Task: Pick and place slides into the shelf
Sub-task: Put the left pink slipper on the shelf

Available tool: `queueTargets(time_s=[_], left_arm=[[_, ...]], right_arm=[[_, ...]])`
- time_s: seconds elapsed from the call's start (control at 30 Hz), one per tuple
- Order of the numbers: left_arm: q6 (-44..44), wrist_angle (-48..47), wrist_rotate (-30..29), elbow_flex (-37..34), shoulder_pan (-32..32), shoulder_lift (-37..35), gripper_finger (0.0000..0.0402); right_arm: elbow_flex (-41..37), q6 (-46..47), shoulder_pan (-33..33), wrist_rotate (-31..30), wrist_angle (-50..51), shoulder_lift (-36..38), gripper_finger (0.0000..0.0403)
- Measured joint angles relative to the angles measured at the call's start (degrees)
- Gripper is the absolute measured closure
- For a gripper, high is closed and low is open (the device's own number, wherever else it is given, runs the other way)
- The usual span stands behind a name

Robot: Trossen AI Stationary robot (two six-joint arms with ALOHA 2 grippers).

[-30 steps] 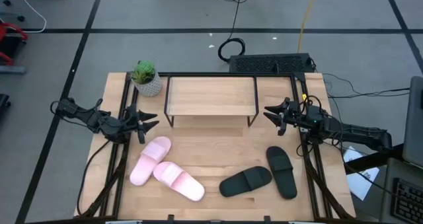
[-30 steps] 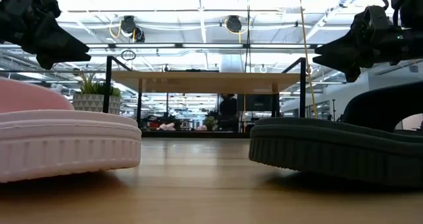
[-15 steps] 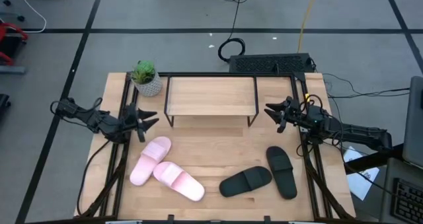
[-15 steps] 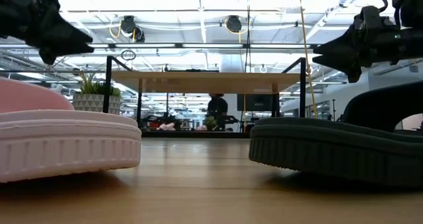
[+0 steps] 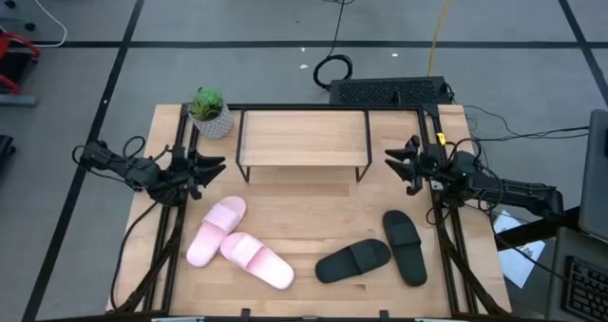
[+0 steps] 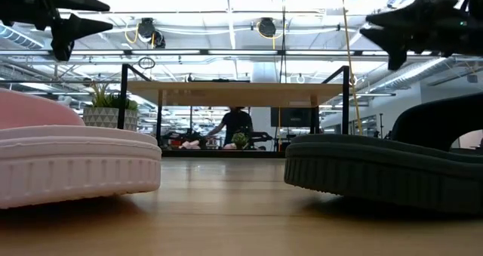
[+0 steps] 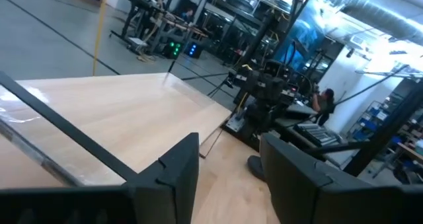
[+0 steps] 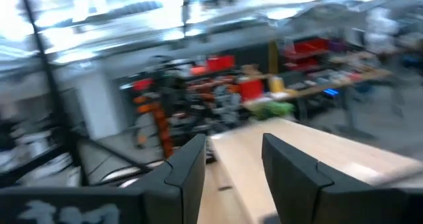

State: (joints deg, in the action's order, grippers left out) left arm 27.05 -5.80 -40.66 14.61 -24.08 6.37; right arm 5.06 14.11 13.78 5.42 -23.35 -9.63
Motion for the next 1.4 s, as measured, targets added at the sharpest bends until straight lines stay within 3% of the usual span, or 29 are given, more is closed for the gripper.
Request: queueTargets(time_s=[0.27,0.47,0.57,0.7,1.0,1.2,1.4], left_arm=[[1.65,0.1,8.67,0.0,0.0,2.62,0.0243],[2.28,6.25,19.96,0.0,-0.22,7.55,0.0243],[1.39,11.31,25.04,0.0,-1.44,10.31,0.0243],[2.31,13.79,27.2,0.0,-3.75,12.56,0.0243],[10.38,13.26,25.66,0.0,-11.09,15.98,0.0243],[21.87,6.29,21.31,0.0,-14.03,17.29,0.0243],[37.04,-6.58,23.68,0.0,-13.99,17.2,0.0243]], right_arm=[[0.0,-0.54,-0.02,15.96,-7.52,-0.34,0.0261],[0.0,11.41,-0.95,24.7,-24.01,-1.48,0.0261],[0.0,15.27,-2.25,24.54,-31.95,-1.82,0.0261],[0.0,19.74,-3.24,23.23,-37.18,-1.84,0.0261],[0.0,22.37,-3.39,23.36,-30.3,-1.88,0.0261],[0.0,19.2,-3.39,23.38,-24.95,-1.88,0.0261],[0.0,14.78,-3.39,23.17,-21.27,-1.95,0.0261]])
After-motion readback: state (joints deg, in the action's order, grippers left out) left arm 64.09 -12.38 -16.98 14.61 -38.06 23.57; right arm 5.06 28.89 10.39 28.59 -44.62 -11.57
